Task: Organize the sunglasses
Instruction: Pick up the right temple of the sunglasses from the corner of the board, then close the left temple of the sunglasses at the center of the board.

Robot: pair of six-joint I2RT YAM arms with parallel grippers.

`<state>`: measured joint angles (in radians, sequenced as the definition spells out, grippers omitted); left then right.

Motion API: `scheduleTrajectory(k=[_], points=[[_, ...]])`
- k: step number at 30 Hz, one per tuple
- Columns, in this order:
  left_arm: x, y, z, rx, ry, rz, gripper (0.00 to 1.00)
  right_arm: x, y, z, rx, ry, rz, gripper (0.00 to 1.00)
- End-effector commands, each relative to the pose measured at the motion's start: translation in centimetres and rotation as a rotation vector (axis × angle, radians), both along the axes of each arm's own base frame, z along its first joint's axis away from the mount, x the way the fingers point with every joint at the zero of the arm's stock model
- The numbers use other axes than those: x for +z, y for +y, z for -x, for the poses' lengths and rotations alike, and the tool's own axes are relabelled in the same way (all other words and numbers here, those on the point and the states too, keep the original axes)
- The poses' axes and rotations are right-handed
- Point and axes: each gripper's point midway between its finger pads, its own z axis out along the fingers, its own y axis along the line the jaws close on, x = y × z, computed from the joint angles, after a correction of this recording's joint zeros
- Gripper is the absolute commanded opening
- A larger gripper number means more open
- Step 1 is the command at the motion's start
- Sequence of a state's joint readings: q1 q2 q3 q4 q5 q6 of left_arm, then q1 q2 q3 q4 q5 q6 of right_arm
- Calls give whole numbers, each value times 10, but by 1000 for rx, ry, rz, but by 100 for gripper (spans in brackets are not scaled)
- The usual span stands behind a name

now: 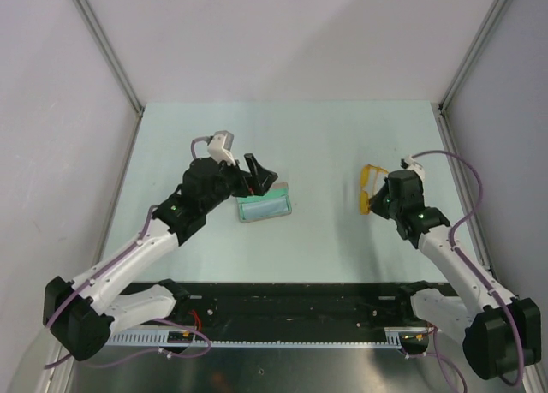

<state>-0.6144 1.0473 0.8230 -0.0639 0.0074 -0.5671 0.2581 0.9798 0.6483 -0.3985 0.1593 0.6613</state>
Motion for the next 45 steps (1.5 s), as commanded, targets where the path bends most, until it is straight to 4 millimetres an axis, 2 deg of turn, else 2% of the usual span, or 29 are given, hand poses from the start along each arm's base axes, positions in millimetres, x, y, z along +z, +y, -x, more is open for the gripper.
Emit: scheduleTrajectory(k=[1,3,7,12,15,20,27,32,33,36,42,45], points=[[58,-1,6,-52,-117,70,100,82,58,-22,333,-300,36,0],[66,0,7,-60,-127,79,100,100,73,-20,416,-364,65,0],[84,-1,11,-90,-152,103,100,132,115,-6,627,-484,30,0],[94,2,12,-138,-103,174,100,156,153,25,906,-585,-10,0],[101,5,17,-195,-72,223,100,165,164,38,994,-614,-17,0],[111,11,28,-252,-72,260,100,176,175,57,1120,-710,66,0],[121,0,54,-422,-43,296,99,196,192,82,1239,-876,166,0],[126,-7,74,-555,-20,311,86,198,198,84,1268,-930,245,0],[124,-9,77,-578,-5,316,78,201,199,84,1273,-951,261,0],[120,-13,91,-662,50,335,67,206,203,83,1272,-994,297,0],[110,-11,101,-692,67,333,62,216,211,89,1288,-1075,343,0],[108,-11,104,-704,62,329,51,218,214,91,1295,-1088,354,0]])
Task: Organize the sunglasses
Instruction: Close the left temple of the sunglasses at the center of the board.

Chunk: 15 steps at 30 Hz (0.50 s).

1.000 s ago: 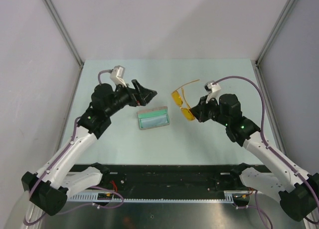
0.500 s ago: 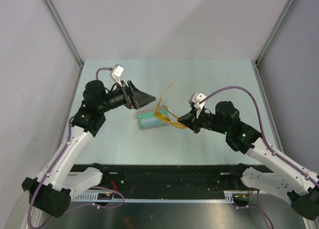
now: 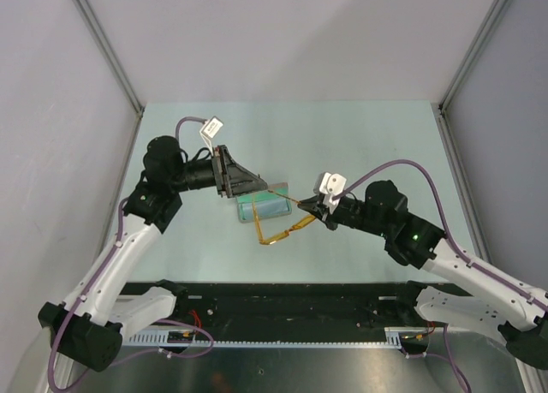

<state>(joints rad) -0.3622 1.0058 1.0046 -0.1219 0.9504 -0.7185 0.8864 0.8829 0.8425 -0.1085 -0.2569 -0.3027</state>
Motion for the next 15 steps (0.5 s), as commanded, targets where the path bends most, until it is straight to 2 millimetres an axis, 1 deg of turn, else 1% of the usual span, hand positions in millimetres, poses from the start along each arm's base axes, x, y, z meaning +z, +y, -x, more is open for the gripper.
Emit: scheduleTrajectory(k=[1,4,5,6,7,8,9,12,13,14,15], points=[[3,2,15,-62,-34,15,49,44,5,-4,-5,-133,-74,0],[0,3,17,-70,-40,11,40,45,7,-3,1,-130,-81,0],[1,3,18,-75,-46,12,32,46,8,-2,2,-128,-84,0],[0,2,19,-80,-45,11,27,47,9,-3,-2,-131,-90,0],[0,2,19,-80,-48,11,23,48,9,-4,-10,-128,-93,0],[-1,2,19,-80,-48,10,21,47,8,-5,-18,-124,-93,0],[-2,2,18,-77,-45,8,22,55,9,-6,-25,-135,-122,0],[-7,1,13,-73,-26,2,30,62,8,-9,-45,-136,-151,0],[-8,0,12,-71,-17,1,35,64,8,-9,-50,-134,-162,0],[-10,-1,9,-69,-9,-3,41,66,9,-10,-55,-130,-173,0],[-8,-2,9,-69,-12,-2,46,70,9,-10,-55,-132,-193,0]])
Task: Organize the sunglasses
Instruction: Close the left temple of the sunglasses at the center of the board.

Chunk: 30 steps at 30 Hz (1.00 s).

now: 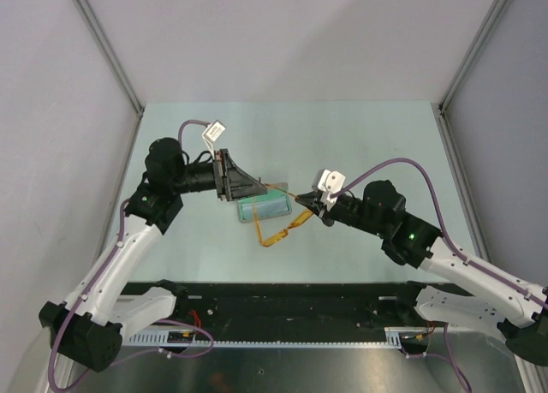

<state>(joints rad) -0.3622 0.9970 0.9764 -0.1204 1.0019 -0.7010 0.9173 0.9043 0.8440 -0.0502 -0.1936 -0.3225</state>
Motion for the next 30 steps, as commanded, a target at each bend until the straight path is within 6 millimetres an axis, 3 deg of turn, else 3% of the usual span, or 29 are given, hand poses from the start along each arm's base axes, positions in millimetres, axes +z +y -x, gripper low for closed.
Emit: scheduleTrajectory(k=[1,8,20,30], points=[[1,-4,-2,-17,-16,2,51,64,3,-4,-28,-81,-187,0],[9,-7,-4,-9,-55,3,99,78,2,-17,-101,-84,-261,0],[7,-22,11,-94,-97,-5,100,120,5,-22,-111,-123,-448,0],[8,-37,14,-133,-95,-10,100,131,25,-11,-40,-115,-520,0]])
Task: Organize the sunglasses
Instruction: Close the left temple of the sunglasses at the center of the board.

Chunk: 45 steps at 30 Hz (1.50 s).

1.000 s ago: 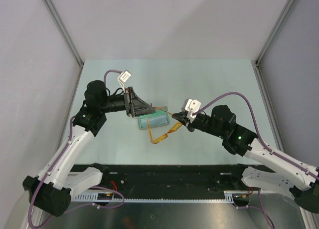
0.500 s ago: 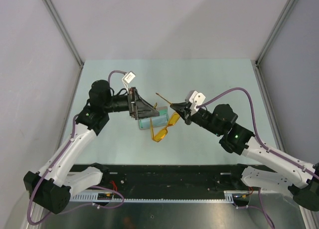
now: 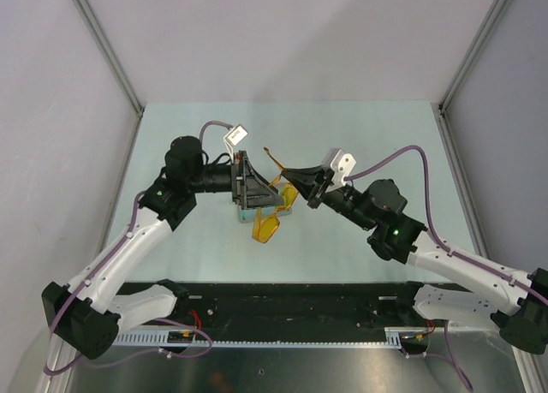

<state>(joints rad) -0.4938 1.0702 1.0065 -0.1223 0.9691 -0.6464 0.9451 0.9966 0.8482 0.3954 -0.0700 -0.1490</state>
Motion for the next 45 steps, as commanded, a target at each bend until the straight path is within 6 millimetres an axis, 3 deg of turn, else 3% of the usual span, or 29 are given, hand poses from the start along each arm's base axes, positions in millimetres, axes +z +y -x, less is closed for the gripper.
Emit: scheduleTrajectory(k=[1,7,12,13,15,16,18,19,20,21,22,23,25,29,33,38,41,45], points=[[16,-8,5,-46,-72,24,100,50,4,13,39,-81,-138,0],[7,-10,16,-115,-70,19,100,70,-1,24,67,-135,-189,0],[18,-9,30,-166,-161,42,95,80,-8,30,71,-182,-198,0],[20,-11,34,-182,-174,47,83,80,-6,32,85,-191,-195,0],[24,-12,37,-191,-192,53,76,85,-9,35,91,-205,-204,0],[24,-13,38,-200,-196,56,66,87,-9,37,96,-212,-207,0],[26,-14,39,-205,-200,58,63,90,-11,38,96,-219,-210,0],[26,-14,38,-200,-200,58,55,91,-11,39,100,-222,-210,0],[27,-14,38,-196,-203,60,53,92,-10,39,100,-224,-206,0],[30,-14,37,-191,-205,62,55,92,-11,38,97,-226,-204,0],[32,-14,35,-172,-212,63,77,92,-11,38,94,-231,-198,0],[34,-14,34,-164,-213,64,89,93,-11,37,89,-236,-196,0],[40,-14,30,-136,-220,68,100,92,-12,35,74,-255,-178,0],[53,-12,17,-44,-243,75,100,91,-23,19,39,-278,-146,0],[76,0,-3,106,-252,98,100,87,-31,20,133,-295,-115,0],[102,17,-10,230,-275,141,100,86,-40,20,186,-316,-91,0],[103,26,-17,297,-246,152,98,89,-42,28,219,-337,-88,0],[79,21,-26,280,-124,125,86,96,-45,42,260,-364,-92,0]])
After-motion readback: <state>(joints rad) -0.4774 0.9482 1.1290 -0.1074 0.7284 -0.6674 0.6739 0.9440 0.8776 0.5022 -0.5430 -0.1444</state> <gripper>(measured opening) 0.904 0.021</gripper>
